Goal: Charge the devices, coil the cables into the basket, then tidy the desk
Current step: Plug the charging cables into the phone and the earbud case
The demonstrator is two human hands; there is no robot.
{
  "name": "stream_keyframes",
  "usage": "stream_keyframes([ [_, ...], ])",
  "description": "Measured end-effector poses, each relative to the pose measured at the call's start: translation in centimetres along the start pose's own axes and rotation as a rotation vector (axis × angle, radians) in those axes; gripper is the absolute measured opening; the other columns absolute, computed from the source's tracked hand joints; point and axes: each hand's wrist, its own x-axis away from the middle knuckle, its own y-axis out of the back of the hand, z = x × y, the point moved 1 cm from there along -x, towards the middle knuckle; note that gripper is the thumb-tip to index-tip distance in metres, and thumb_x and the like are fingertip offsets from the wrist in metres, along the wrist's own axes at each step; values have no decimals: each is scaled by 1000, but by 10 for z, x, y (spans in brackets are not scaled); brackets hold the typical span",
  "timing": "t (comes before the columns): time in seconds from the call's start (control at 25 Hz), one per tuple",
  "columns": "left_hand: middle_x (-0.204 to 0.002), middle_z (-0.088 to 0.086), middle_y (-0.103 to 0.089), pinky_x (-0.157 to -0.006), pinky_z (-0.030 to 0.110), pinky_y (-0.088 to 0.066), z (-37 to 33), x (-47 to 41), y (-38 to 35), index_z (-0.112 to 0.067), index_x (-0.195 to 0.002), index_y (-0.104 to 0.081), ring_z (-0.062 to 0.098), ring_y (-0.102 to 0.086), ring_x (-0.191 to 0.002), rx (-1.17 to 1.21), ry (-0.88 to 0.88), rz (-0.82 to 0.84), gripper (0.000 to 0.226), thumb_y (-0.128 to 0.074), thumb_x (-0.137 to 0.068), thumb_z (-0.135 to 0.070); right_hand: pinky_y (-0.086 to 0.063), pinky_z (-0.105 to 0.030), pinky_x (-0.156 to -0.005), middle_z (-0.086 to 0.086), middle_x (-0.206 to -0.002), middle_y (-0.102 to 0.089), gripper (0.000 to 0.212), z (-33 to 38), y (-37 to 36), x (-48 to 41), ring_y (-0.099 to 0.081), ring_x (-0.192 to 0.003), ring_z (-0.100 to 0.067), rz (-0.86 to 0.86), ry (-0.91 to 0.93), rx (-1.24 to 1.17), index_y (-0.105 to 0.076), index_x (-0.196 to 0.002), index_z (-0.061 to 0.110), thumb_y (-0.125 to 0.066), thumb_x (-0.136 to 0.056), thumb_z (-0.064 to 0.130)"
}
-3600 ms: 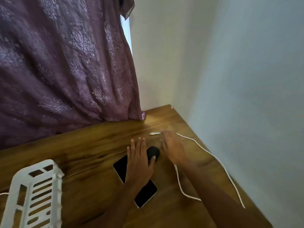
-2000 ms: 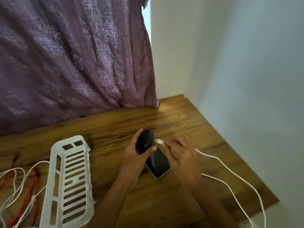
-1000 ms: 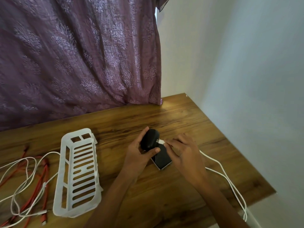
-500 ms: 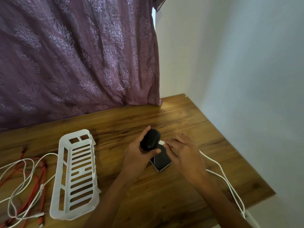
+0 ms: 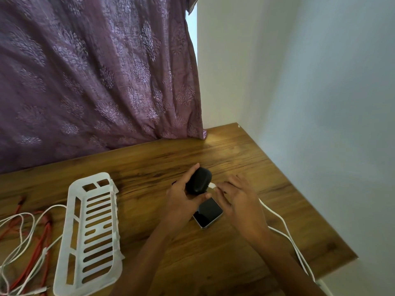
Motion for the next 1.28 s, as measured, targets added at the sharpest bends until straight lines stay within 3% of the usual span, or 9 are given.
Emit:
stream_keyframes([
  [0.16,-117,-25,-47,-101,27,-44,5,-13,-7,-40,-134,-41,3,-47,-119,17,29,47,76,-76,-73,-10,-41,-20,-67,3,-82,-62,29,-15,-4,0,-49,-79,-7,8,0,-3,-71,-91,11,-47,-89,28],
  [0.28,-132,-14,-44,-105,34,-42,8,-27,-13,-38,-137,-37,8,-44,-126,36,51,100,78,-73,-76,-5,-46,-26,-62,2,-80,-64,21,-27,-9,-6,-54,-76,-12,5,-47,16,-72,-91,11,-55,-86,24],
  [0.4,-141,-9,-39,-107,30,-38,14,-43,-19,-32,-142,-28,8,-40,-127,25,86,88,83,-71,-77,-3,-45,-29,-59,0,-78,-66,18,-42,-19,-13,-56,-74,-16,17,-110,32,-73,-89,11,-60,-81,21],
  [0.56,-139,-3,-45,-93,15,-35,20,-72,-29,-21,-141,-36,1,-40,-114,-87,109,60,78,-74,-75,-5,-45,-31,-58,-2,-77,-66,20,-69,-42,-22,-57,-74,-21,38,-183,10,-74,-88,12,-59,-81,23],
  [0.72,-136,1,-49,-94,18,-37,35,-96,-39,-18,-139,-40,9,-45,-119,-131,145,59,80,-78,-70,-7,-42,-28,-59,-3,-76,-64,16,-87,-59,-27,-58,-74,-21,33,-246,-34,-74,-86,9,-64,-78,18],
  [0.88,-134,1,-42,-99,21,-32,54,-112,-46,-20,-138,-41,16,-41,-124,-234,153,37,80,-80,-69,-12,-45,-28,-59,-2,-76,-61,16,-103,-77,-27,-48,-76,-11,45,-268,-40,-74,-83,10,-64,-76,21],
  [1.12,-134,-1,-38,-97,15,-22,65,-123,-53,-19,-142,-35,12,-35,-124,-382,130,59,80,-76,-73,-14,-48,-34,-60,-1,-74,-61,10,-112,-86,-24,-56,-73,-22,110,-280,-9,-74,-85,11,-74,-76,16],
  [1.28,-138,-1,-38,-104,22,-22,71,-126,-56,-21,-143,-33,15,-29,-130,-453,131,61,79,-75,-76,-18,-49,-34,-56,-2,-73,-62,11,-113,-89,-21,-56,-71,-22,110,-285,20,-74,-83,10,-77,-74,15],
])
